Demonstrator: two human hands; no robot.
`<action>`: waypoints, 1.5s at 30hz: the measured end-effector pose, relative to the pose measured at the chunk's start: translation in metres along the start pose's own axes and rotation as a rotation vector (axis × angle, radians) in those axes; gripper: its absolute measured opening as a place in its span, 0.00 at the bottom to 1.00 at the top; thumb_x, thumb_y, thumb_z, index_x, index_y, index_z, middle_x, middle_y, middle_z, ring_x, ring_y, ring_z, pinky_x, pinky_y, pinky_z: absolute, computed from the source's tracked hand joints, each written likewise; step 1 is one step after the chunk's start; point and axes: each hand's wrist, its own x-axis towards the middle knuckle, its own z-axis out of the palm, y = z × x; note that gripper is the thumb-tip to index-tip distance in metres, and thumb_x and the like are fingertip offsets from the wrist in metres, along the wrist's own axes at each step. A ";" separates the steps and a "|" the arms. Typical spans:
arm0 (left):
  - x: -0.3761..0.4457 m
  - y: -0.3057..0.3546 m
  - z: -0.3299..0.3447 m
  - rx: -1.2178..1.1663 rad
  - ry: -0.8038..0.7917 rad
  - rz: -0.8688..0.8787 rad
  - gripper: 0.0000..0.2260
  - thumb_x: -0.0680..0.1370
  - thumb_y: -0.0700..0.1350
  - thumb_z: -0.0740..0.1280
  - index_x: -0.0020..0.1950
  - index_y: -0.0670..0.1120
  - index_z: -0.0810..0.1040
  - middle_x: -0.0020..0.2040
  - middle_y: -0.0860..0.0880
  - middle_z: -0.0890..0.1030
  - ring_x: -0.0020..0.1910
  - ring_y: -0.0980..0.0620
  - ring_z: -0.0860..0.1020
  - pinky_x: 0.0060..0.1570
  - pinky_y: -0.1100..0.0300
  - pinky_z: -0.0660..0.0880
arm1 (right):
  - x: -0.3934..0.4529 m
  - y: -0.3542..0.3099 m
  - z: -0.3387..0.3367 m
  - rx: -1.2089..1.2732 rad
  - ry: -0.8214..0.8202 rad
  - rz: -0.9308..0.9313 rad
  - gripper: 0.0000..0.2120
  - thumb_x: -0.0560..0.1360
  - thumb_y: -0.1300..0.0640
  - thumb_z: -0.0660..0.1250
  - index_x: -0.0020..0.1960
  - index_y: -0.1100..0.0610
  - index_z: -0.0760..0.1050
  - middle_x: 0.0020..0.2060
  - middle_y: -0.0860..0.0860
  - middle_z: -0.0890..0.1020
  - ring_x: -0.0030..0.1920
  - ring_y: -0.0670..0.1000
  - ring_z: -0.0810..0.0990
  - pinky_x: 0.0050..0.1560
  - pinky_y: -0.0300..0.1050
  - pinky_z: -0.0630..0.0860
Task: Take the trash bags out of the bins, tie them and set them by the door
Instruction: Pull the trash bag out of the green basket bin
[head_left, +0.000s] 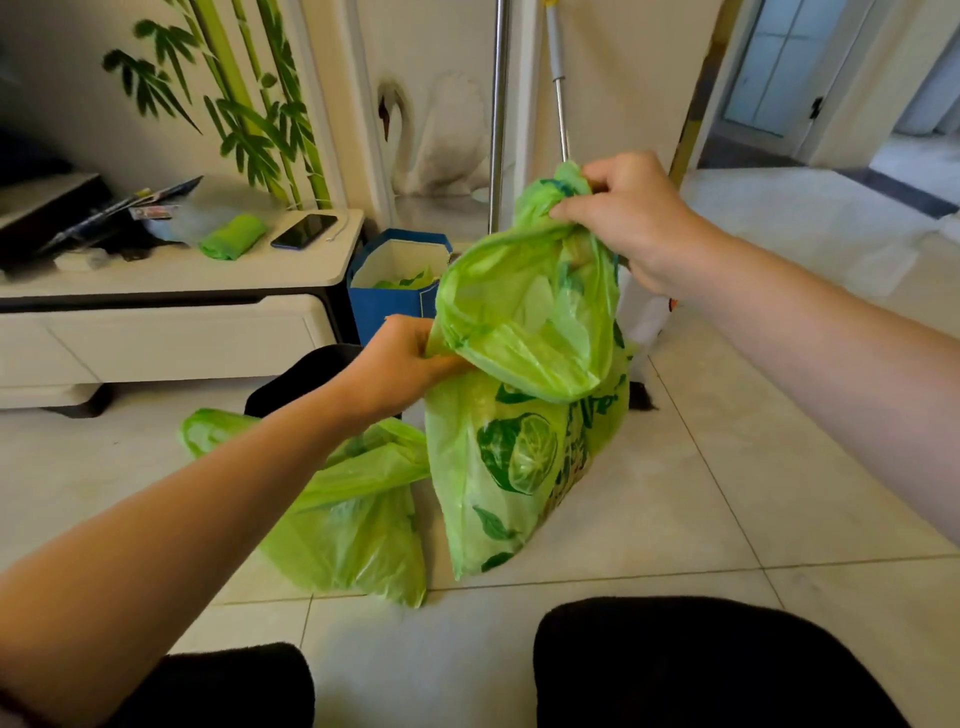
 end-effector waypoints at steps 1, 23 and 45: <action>-0.005 -0.002 0.000 -0.011 -0.027 -0.020 0.03 0.75 0.41 0.70 0.43 0.44 0.83 0.37 0.56 0.84 0.36 0.63 0.82 0.36 0.71 0.77 | -0.004 0.005 0.002 -0.041 -0.029 0.009 0.09 0.70 0.64 0.69 0.47 0.70 0.78 0.36 0.60 0.81 0.32 0.51 0.82 0.29 0.41 0.79; -0.018 -0.157 0.047 0.229 -0.524 -0.342 0.11 0.74 0.35 0.66 0.52 0.47 0.82 0.43 0.51 0.82 0.40 0.59 0.77 0.44 0.65 0.75 | -0.055 0.193 0.096 -0.232 -0.513 0.501 0.11 0.74 0.57 0.68 0.36 0.57 0.69 0.29 0.54 0.72 0.28 0.50 0.72 0.31 0.41 0.68; 0.042 -0.117 0.103 -0.126 0.066 -0.675 0.15 0.71 0.52 0.72 0.47 0.40 0.81 0.45 0.41 0.84 0.45 0.42 0.83 0.49 0.45 0.81 | -0.068 0.178 0.078 -0.034 -0.623 0.520 0.24 0.70 0.67 0.71 0.63 0.53 0.71 0.41 0.50 0.73 0.39 0.46 0.75 0.35 0.37 0.74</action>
